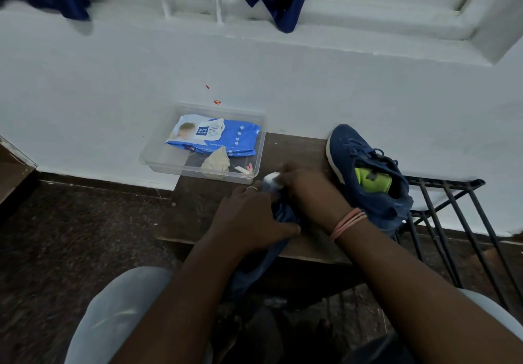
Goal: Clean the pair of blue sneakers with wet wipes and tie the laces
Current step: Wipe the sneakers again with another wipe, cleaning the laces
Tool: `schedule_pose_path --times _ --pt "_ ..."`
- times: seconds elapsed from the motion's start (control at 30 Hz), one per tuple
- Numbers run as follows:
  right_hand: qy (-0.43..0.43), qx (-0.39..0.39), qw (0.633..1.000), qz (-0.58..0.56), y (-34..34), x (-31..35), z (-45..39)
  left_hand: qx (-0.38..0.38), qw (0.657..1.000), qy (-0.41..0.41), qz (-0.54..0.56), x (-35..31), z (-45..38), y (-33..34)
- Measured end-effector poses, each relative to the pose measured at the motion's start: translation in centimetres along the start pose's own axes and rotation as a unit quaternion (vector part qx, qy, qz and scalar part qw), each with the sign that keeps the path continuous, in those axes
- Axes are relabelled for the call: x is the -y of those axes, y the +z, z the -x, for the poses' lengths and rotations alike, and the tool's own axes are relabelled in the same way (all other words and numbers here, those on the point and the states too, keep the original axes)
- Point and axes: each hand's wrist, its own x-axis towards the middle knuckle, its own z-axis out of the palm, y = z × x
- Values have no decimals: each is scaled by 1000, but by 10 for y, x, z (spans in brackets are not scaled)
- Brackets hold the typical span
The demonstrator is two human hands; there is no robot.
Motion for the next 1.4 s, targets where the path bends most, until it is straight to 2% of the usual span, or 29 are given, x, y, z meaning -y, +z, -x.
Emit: schedule_pose_path --times 0.07,0.1,0.2,0.23,0.37,0.4,0.5,0.53,0.67,0.7,0.77,0.8,0.87,0.93,0.97,1.03,1.1,1.13,1.17,1.23,1.3,1.37,1.4 --pt "116 -67 991 7 0 -15 -5 2 1000 1 -4 1 -1 1" --pt "124 -55 991 7 2 -13 -7 3 1000 1 -7 2 -2 1" --pt "-7 51 999 6 7 15 -7 -5 1000 0 -3 1 -1 3" --pt "-28 63 997 24 6 17 -7 -8 1000 -1 -2 0 0 3" --pt "85 -21 986 140 -3 -5 -9 -7 1000 -1 -2 -1 0 1" --pt "82 -8 989 122 1 -2 -6 -7 1000 -3 -2 -1 1 1" --pt "-4 40 999 27 12 16 -3 -14 1000 -4 -2 -2 2 1" --pt "-3 51 998 29 11 12 -5 -15 1000 -3 2 -2 2 1" --pt "134 -34 987 82 4 -10 -6 -9 1000 -8 14 0 1 1" --pt "95 -32 993 61 4 -3 -5 -9 1000 -10 13 1 0 1" --pt "-6 50 999 1 5 14 -4 -17 1000 -9 10 -1 0 2" --pt "-27 71 997 -3 5 16 -3 -24 1000 -7 13 -1 0 2" --pt "14 40 995 91 -4 6 -4 -35 999 -6 19 -3 2 1" --pt "134 -46 971 192 -8 -6 2 -40 999 -9 27 -3 3 0" --pt "147 -60 972 174 -6 -4 4 -40 999 -11 30 -3 3 0" --pt "67 3 997 49 -1 11 6 -38 999 -14 33 -2 2 1" --pt "-2 76 995 -64 0 20 11 -41 998 -19 39 -2 1 3" --pt "11 64 997 -46 -4 16 11 -43 998 -25 46 -1 1 3" --pt "59 34 997 21 -8 9 10 -48 997 -31 57 -1 2 4" --pt "174 -49 964 194 -14 4 15 -56 994 -39 82 0 3 3" --pt "165 -35 970 177 -9 14 18 -51 992 -47 101 0 3 0" --pt "109 -3 991 75 -2 30 24 -43 990 -57 119 1 2 -2" --pt "112 -10 992 54 0 29 25 -40 990 -61 125 0 2 -3"
